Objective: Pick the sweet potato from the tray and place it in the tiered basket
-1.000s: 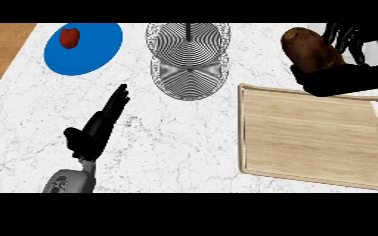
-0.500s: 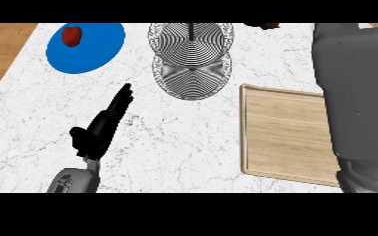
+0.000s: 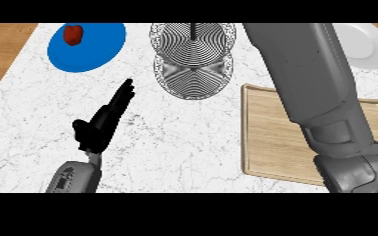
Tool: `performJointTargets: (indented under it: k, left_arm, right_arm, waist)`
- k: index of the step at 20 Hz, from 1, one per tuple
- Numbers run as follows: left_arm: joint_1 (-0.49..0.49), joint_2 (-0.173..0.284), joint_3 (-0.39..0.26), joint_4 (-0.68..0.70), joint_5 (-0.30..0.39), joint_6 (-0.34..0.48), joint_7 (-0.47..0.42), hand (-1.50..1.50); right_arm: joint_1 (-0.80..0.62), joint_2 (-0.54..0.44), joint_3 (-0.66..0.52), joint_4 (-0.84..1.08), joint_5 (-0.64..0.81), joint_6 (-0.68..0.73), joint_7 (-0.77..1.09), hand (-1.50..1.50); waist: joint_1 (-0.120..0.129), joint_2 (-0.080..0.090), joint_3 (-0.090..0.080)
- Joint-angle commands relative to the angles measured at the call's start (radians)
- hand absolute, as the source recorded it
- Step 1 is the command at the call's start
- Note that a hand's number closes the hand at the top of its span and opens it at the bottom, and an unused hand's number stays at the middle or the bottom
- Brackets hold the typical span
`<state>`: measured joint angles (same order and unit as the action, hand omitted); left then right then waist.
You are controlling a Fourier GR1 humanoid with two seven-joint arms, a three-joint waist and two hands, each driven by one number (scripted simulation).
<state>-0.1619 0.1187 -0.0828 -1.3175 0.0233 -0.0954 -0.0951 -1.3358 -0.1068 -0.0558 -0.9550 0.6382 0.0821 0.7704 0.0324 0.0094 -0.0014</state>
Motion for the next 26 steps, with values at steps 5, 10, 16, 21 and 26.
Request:
performJointTargets:
  k: [5, 10, 16, 21, 26]
  left_arm:
    - [0.013, 0.011, 0.001, -0.045, 0.0, -0.013, 0.027, 0.0]
    - [-0.041, -0.001, 0.028, 0.063, 0.006, -0.022, -0.023, 0.0]
    - [0.015, -0.003, -0.008, 0.001, -0.015, -0.025, -0.011, 0.0]
    - [-0.002, -0.005, 0.009, -0.005, -0.009, -0.014, 0.002, 0.0]
    - [0.012, -0.006, 0.012, -0.02, -0.007, -0.014, 0.016, 0.0]
  right_arm:
    - [-0.135, 0.064, -0.041, 0.339, 0.029, -0.16, -0.151, 1.5]
    - [-0.171, 0.105, -0.112, 0.432, -0.035, -0.207, -0.216, 1.5]
    - [-0.215, 0.106, -0.19, 0.492, -0.201, -0.23, -0.116, 1.5]
    - [-0.212, 0.107, -0.284, 0.558, -0.293, -0.251, -0.082, -1.5]
    - [-0.258, 0.107, -0.276, 0.561, -0.336, -0.4, -0.139, -1.5]
  waist:
    - [0.014, 0.002, 0.001]
    - [0.004, 0.006, 0.0]
    - [0.012, -0.003, 0.001]
    - [0.007, 0.001, 0.001]
    - [0.007, 0.0, 0.0]
